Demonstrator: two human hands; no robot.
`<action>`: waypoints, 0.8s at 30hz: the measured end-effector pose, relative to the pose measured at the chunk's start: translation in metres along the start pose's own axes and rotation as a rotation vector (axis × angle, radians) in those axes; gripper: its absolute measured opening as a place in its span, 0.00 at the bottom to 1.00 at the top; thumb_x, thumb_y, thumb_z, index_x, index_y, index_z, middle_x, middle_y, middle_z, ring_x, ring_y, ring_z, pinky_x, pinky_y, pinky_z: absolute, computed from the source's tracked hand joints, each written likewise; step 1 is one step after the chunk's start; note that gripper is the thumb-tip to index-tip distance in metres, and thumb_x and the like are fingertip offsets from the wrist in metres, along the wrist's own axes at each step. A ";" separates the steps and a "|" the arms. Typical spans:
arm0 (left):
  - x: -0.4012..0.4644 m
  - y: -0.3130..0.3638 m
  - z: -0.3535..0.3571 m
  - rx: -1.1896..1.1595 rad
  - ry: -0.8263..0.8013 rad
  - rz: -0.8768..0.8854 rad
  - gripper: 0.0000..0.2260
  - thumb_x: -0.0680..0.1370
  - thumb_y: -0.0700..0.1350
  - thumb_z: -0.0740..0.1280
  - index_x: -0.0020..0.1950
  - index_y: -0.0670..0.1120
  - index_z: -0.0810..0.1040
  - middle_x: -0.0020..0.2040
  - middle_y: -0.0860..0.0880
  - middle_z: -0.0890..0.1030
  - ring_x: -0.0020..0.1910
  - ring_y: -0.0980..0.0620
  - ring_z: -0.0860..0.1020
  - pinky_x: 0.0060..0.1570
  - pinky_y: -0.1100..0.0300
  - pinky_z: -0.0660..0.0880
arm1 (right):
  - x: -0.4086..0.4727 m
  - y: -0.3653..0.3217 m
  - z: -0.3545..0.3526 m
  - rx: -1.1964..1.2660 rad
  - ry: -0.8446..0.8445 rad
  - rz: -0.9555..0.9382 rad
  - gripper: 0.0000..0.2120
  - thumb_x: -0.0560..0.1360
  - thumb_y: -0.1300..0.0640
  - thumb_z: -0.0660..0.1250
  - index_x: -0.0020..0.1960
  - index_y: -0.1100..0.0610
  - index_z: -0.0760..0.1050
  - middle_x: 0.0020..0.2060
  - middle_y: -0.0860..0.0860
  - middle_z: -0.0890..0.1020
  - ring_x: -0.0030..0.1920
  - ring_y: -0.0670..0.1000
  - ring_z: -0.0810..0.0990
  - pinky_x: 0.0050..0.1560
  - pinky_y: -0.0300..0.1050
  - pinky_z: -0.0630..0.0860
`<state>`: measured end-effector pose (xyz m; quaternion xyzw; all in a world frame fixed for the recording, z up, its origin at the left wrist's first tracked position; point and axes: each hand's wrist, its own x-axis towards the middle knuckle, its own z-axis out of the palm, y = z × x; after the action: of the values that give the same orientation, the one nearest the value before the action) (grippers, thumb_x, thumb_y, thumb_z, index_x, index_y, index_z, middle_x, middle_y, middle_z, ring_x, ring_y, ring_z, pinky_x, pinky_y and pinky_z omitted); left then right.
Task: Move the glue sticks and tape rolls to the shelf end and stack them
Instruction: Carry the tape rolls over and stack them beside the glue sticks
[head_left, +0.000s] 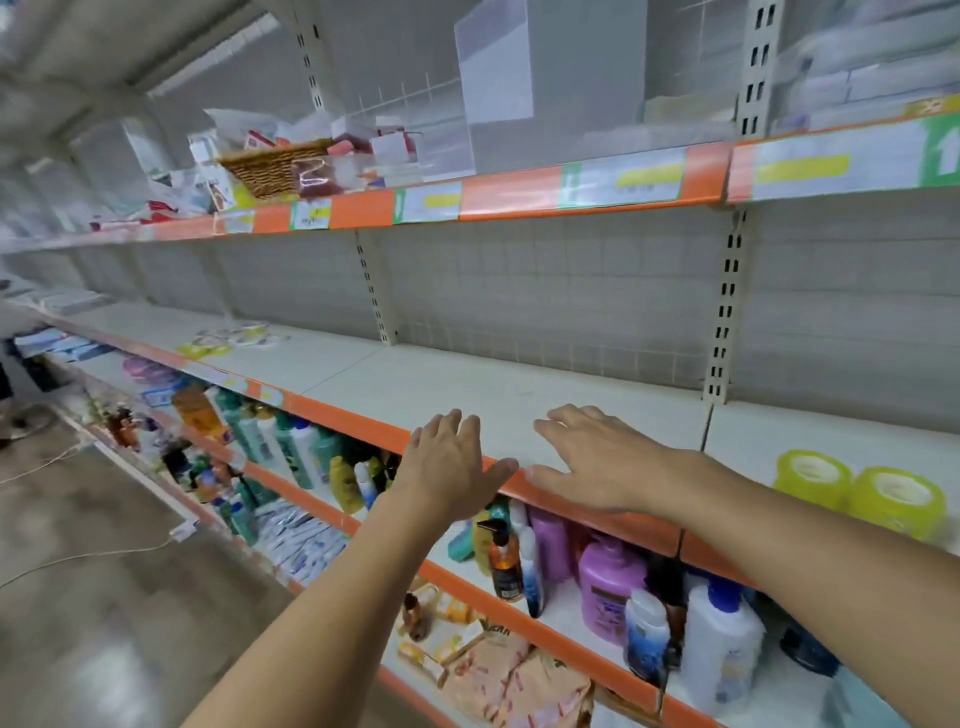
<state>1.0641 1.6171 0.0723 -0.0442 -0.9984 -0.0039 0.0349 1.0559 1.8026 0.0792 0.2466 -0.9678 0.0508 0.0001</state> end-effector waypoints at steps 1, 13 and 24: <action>0.002 -0.011 0.002 0.000 -0.006 -0.013 0.35 0.79 0.67 0.54 0.78 0.44 0.57 0.79 0.43 0.56 0.78 0.44 0.54 0.76 0.48 0.53 | 0.010 -0.007 0.002 0.001 -0.007 -0.012 0.32 0.80 0.37 0.54 0.78 0.55 0.59 0.76 0.56 0.61 0.74 0.58 0.61 0.73 0.54 0.61; 0.052 -0.131 0.024 -0.051 -0.039 -0.147 0.36 0.79 0.67 0.55 0.79 0.44 0.56 0.79 0.42 0.56 0.78 0.44 0.54 0.76 0.47 0.54 | 0.147 -0.068 0.023 0.025 -0.028 -0.135 0.32 0.80 0.37 0.54 0.78 0.54 0.59 0.77 0.55 0.60 0.75 0.57 0.59 0.74 0.53 0.60; 0.156 -0.257 0.019 -0.061 0.013 -0.218 0.32 0.80 0.63 0.58 0.76 0.43 0.60 0.78 0.42 0.57 0.77 0.43 0.54 0.75 0.49 0.54 | 0.325 -0.120 0.033 0.029 -0.037 -0.221 0.32 0.81 0.37 0.53 0.79 0.54 0.57 0.78 0.54 0.58 0.76 0.57 0.58 0.74 0.52 0.58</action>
<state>0.8855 1.3750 0.0627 0.0639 -0.9965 -0.0382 0.0394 0.8281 1.5391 0.0663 0.3526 -0.9337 0.0598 -0.0157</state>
